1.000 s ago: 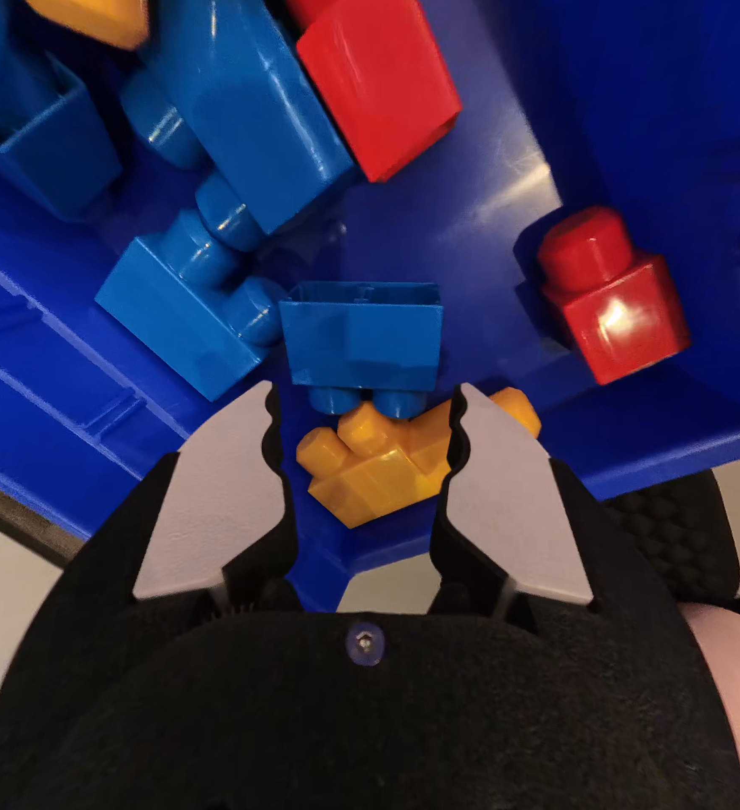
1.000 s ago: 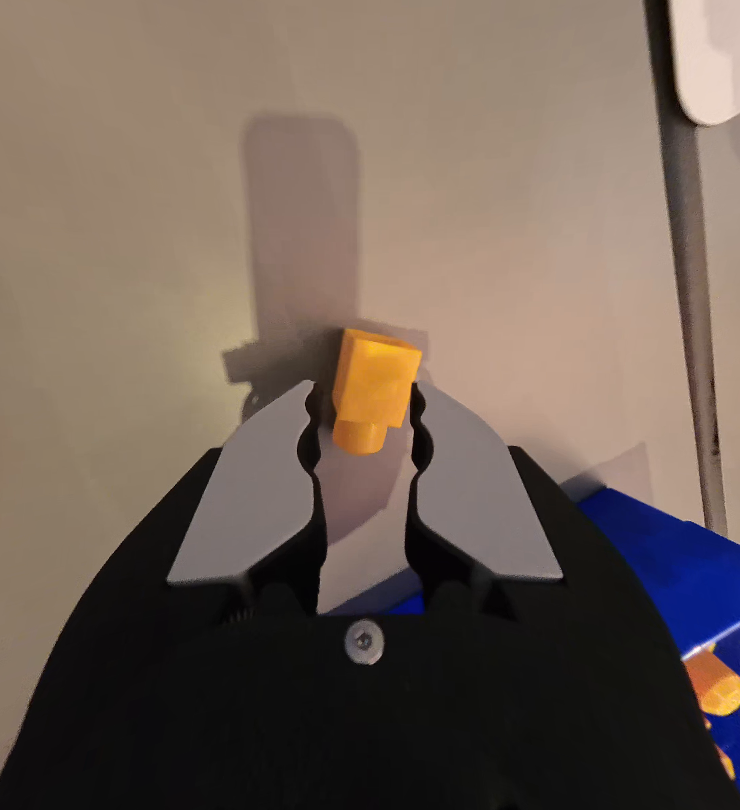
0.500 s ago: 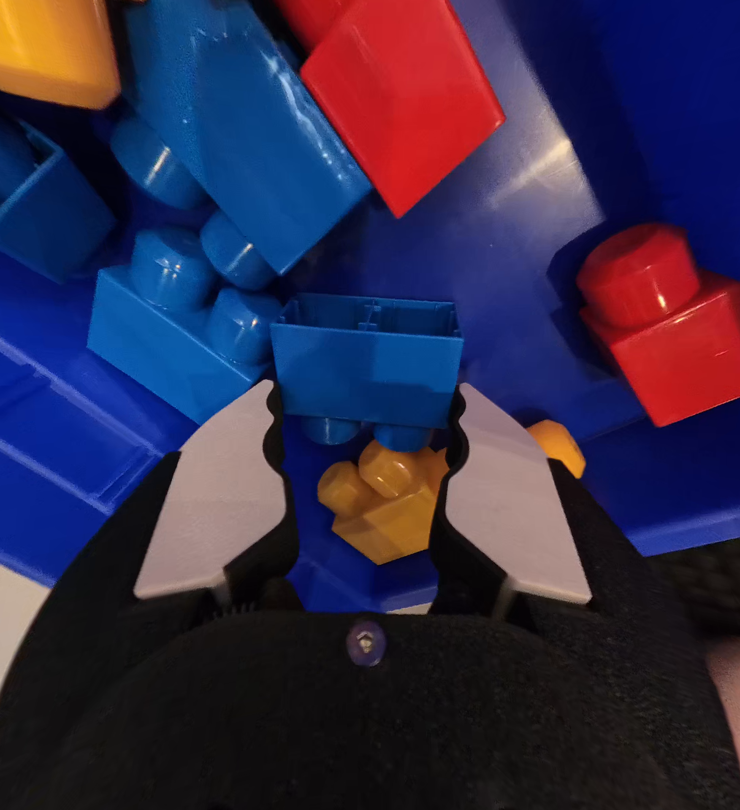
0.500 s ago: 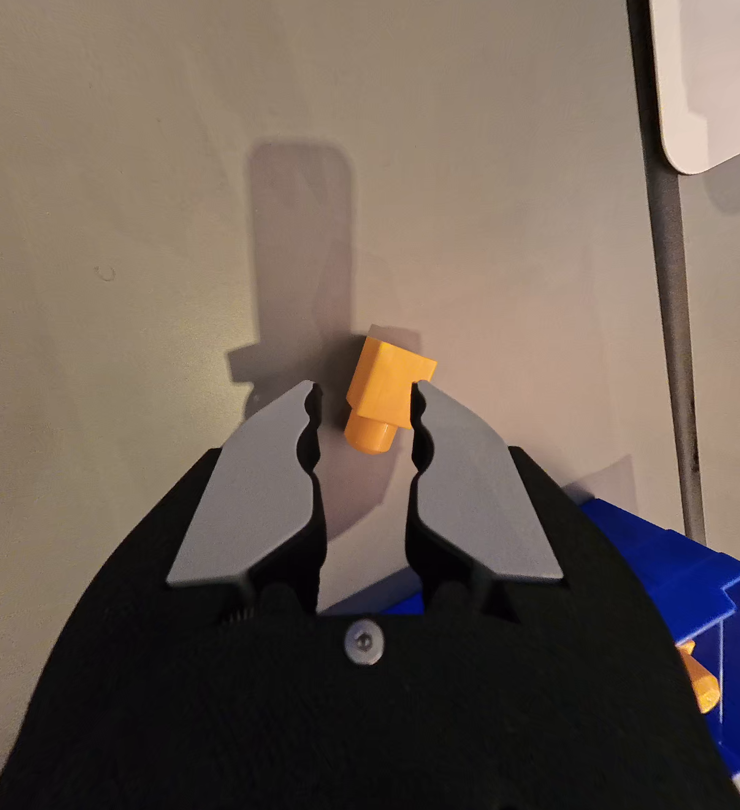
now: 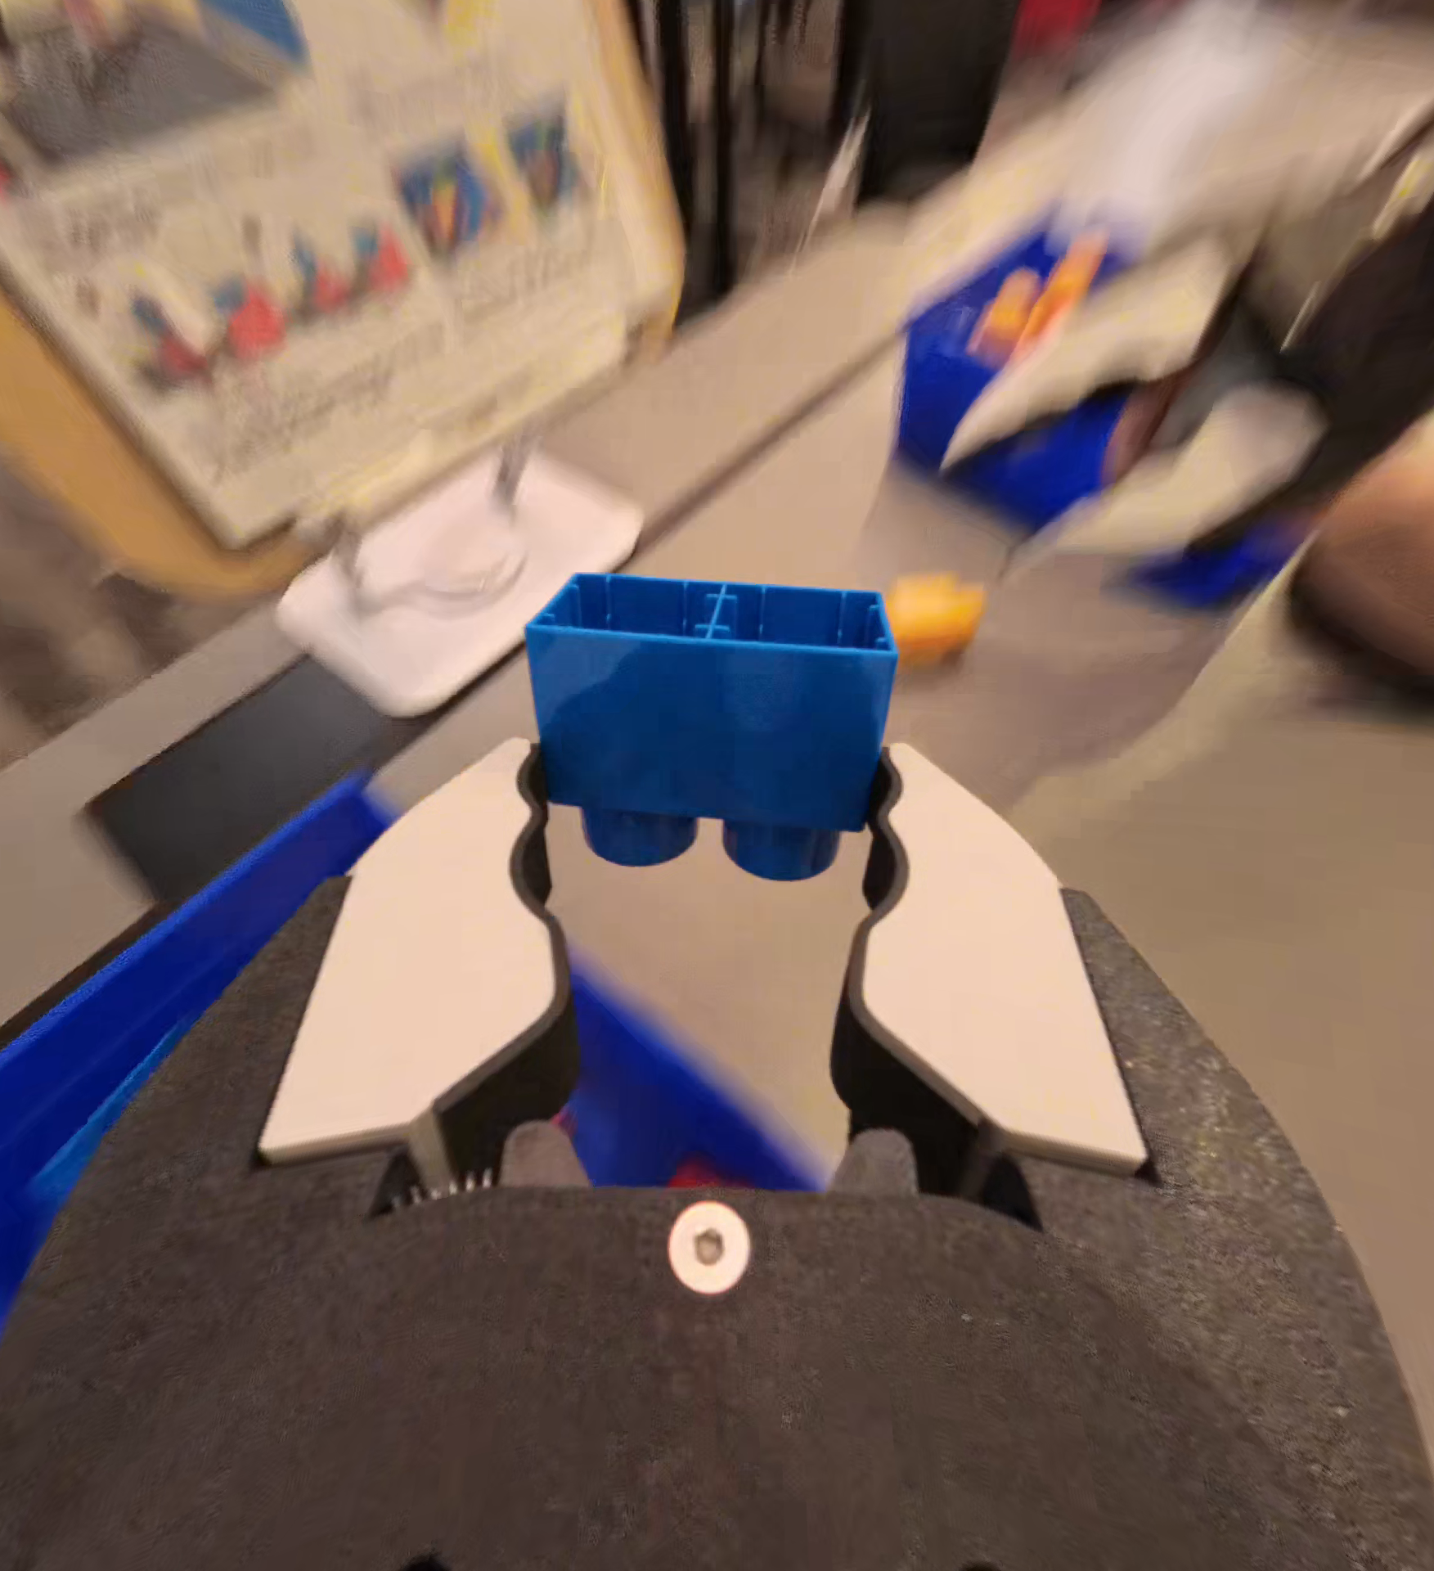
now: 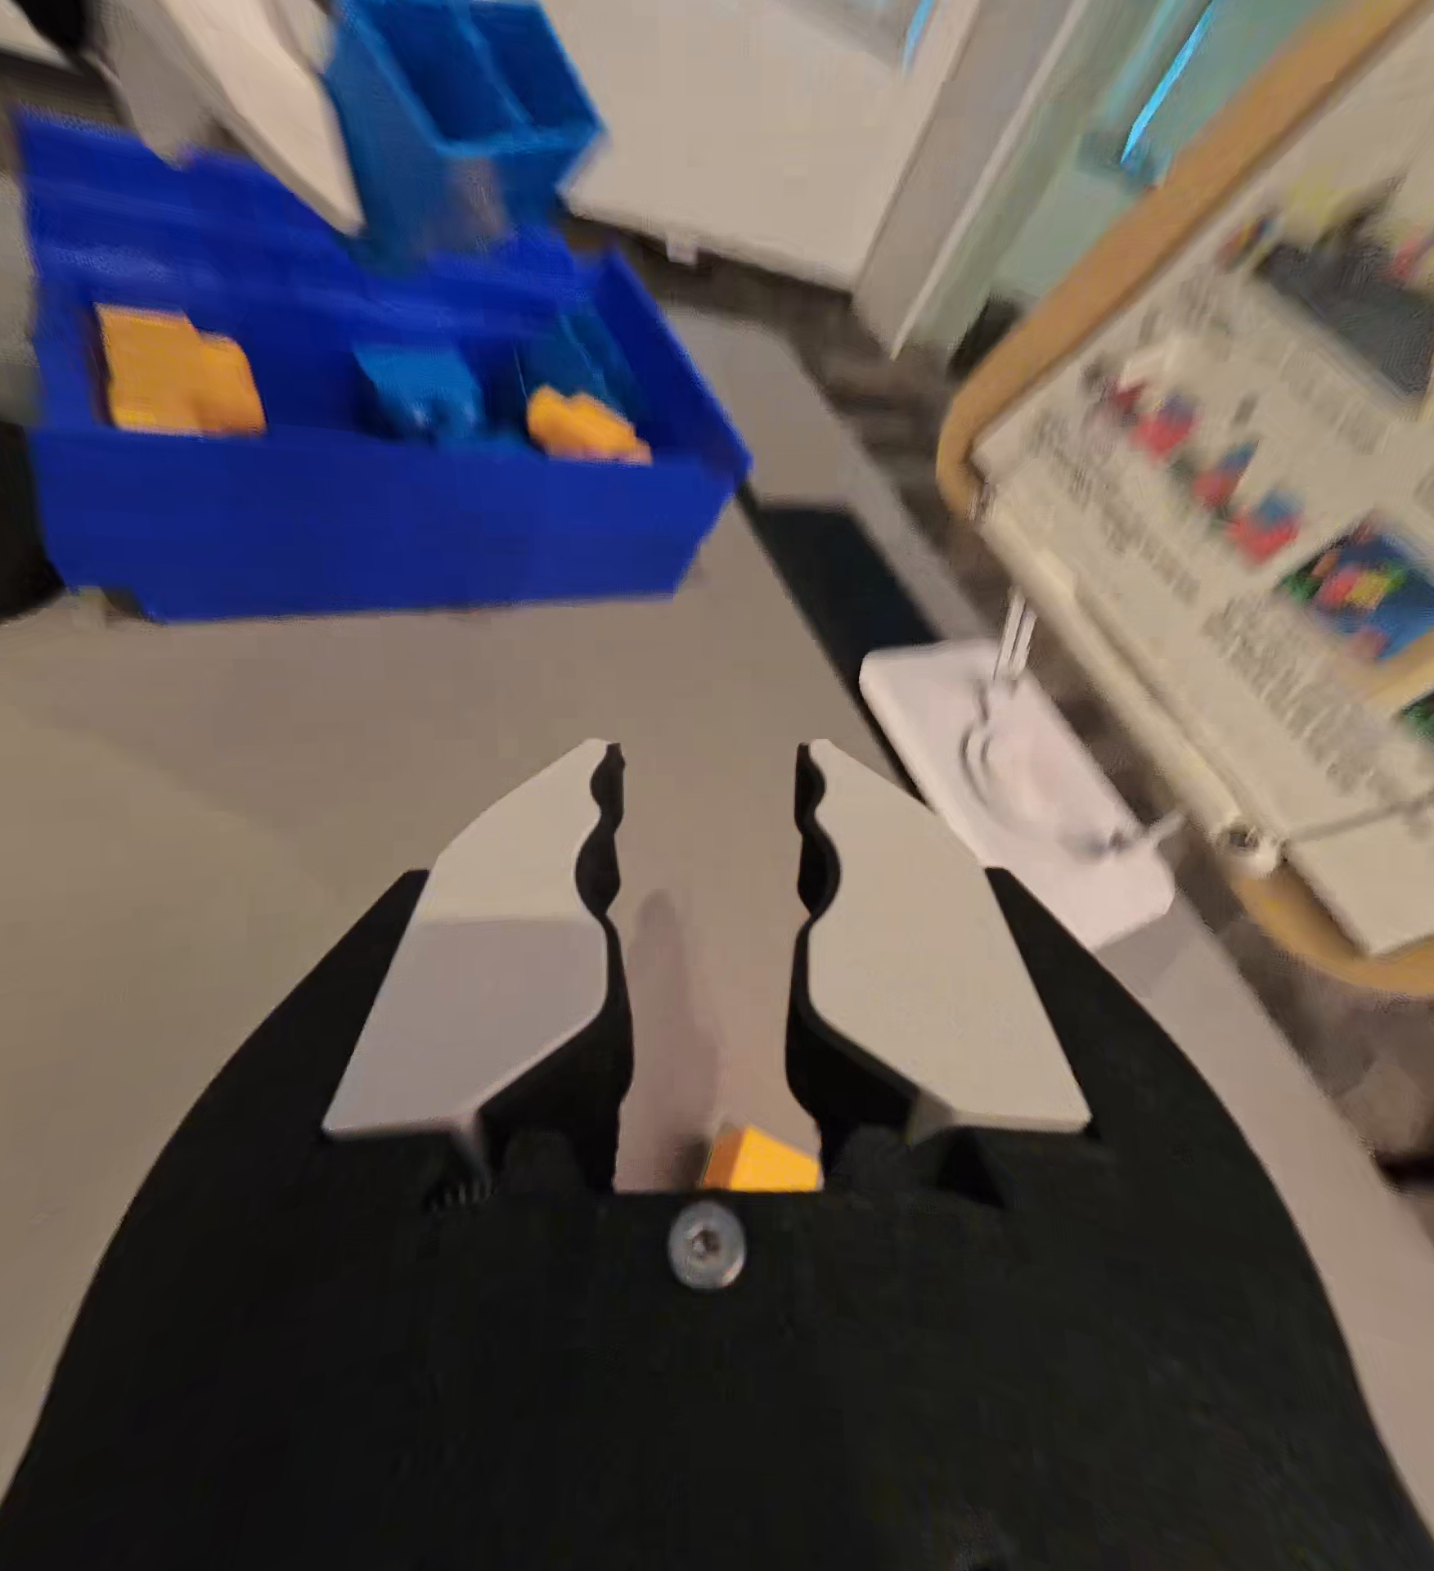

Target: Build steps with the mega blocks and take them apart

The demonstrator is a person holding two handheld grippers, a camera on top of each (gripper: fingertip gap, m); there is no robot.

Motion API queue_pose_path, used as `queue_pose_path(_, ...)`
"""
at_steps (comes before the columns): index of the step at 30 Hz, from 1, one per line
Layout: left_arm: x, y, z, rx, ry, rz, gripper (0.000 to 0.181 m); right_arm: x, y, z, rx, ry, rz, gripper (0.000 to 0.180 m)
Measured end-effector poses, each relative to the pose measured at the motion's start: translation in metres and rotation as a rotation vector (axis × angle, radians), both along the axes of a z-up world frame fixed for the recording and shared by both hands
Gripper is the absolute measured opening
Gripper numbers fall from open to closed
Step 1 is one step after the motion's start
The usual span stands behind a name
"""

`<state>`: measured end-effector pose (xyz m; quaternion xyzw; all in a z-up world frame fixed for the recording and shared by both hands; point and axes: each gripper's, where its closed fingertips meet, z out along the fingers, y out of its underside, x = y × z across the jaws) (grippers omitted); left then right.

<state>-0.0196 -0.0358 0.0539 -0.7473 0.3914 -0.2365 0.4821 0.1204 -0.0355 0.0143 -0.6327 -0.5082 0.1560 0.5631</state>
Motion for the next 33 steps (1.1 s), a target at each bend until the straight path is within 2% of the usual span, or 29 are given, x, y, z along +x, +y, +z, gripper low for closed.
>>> queue_pose_path(2, 0.038, 0.001, 0.034, -0.033, -0.334, -0.025, 0.073, -0.006, -0.009, 0.011, 0.102, 0.040, 0.018, 0.047)
queue_pose_path(4, 0.071, -0.011, 0.052, -0.105, -0.599, -0.131, 0.073, -0.009, -0.013, 0.017, 0.171, 0.069, 0.006, 0.061)
queue_pose_path(9, 0.125, -0.029, 0.041, -0.272, -0.783, -0.216, 0.073, -0.012, -0.022, 0.035, 0.298, 0.207, -0.039, 0.064)
queue_pose_path(13, 0.145, -0.037, 0.037, -0.408, -0.946, -0.246, 0.073, -0.005, -0.028, 0.048, 0.429, 0.273, -0.080, 0.063)
queue_pose_path(16, 0.155, -0.042, 0.029, -0.478, -0.966, -0.272, 0.072, -0.004, -0.032, 0.051, 0.489, 0.275, -0.101, 0.062)
queue_pose_path(20, 0.160, -0.045, 0.026, -0.491, -0.969, -0.274, 0.073, 0.001, -0.030, 0.053, 0.571, 0.236, -0.159, 0.052)
queue_pose_path(26, 0.167, -0.050, 0.025, -0.518, -0.999, -0.277, 0.073, 0.009, -0.029, 0.060, 0.588, 0.251, -0.176, 0.035)
queue_pose_path(30, 0.165, -0.049, 0.023, -0.505, -0.984, -0.294, 0.073, 0.009, -0.028, 0.059, 0.540, 0.216, -0.129, 0.035)
queue_pose_path(33, 0.158, -0.049, 0.029, -0.379, -0.922, -0.337, 0.071, 0.009, -0.028, 0.063, 0.438, 0.232, -0.048, 0.035)
